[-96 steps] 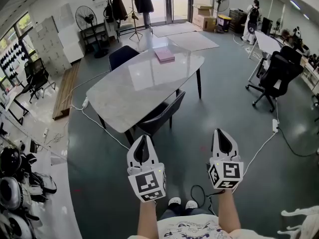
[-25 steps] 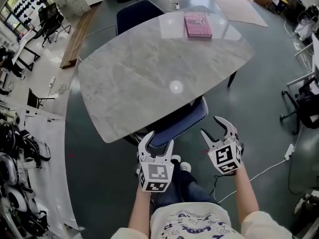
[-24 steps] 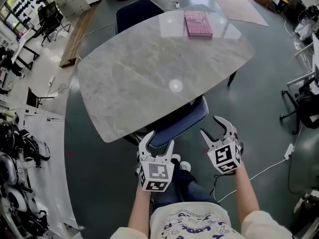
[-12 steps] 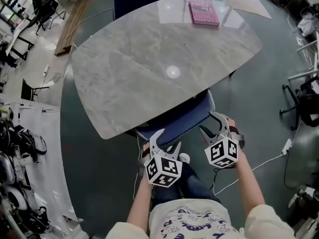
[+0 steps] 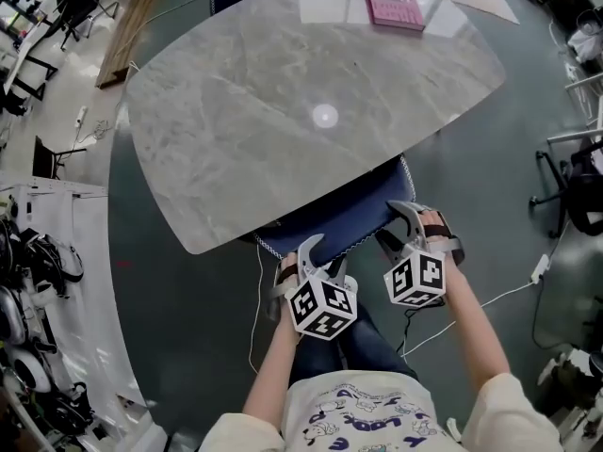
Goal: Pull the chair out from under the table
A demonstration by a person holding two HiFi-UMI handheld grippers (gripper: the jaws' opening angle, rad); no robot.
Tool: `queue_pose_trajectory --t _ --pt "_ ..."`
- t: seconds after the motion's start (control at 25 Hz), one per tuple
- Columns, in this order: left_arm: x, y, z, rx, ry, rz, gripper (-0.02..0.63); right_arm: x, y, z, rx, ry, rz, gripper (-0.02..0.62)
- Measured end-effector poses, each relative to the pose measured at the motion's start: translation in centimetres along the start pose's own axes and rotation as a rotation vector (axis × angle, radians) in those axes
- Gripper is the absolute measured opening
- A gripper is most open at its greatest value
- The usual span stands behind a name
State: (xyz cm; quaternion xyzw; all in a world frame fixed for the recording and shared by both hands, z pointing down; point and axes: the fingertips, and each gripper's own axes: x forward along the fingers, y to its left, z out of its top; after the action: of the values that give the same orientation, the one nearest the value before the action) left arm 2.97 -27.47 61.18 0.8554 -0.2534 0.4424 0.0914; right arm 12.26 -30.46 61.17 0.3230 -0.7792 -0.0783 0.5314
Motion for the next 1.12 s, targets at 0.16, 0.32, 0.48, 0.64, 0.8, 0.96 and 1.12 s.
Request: queue_pose_trajectory --t 0.16,0.32,0.48,0.64,0.8,0.96,1.12 --pt "1.0 -0.4 -0.1 0.024 0.025 -0.020 0.184 0.6 0.2 0.2 -0.039 -0.009 0.038 0.256" --pt "1.6 -0.9 -0.3 0.106 0.041 0.012 0.128 0.9 0.5 0.2 -0.092 -0.014 0.078 0.238" --pt "1.5 -1.0 -0.3 0.131 0.040 0.009 0.109 1.0 0.8 0.4 -0.160 -0.002 0.122 0.216" --pt "1.6 -1.1 -0.5 0.125 0.047 -0.033 0.098 1.1 1.0 0.4 -0.190 0.014 0.158 0.201" --pt "1.6 -1.0 -0.6 0.125 0.049 -0.026 0.091 1.2 1.1 0.4 -0.258 0.019 0.171 0.156" --pt "1.6 -1.1 -0.5 0.126 0.053 -0.034 0.084 1.0 1.0 0.3 -0.294 0.030 0.200 0.127" --pt "1.5 -1.5 -0.6 0.128 0.061 -0.034 0.081 0.7 1.4 0.2 -0.284 0.036 0.208 0.121"
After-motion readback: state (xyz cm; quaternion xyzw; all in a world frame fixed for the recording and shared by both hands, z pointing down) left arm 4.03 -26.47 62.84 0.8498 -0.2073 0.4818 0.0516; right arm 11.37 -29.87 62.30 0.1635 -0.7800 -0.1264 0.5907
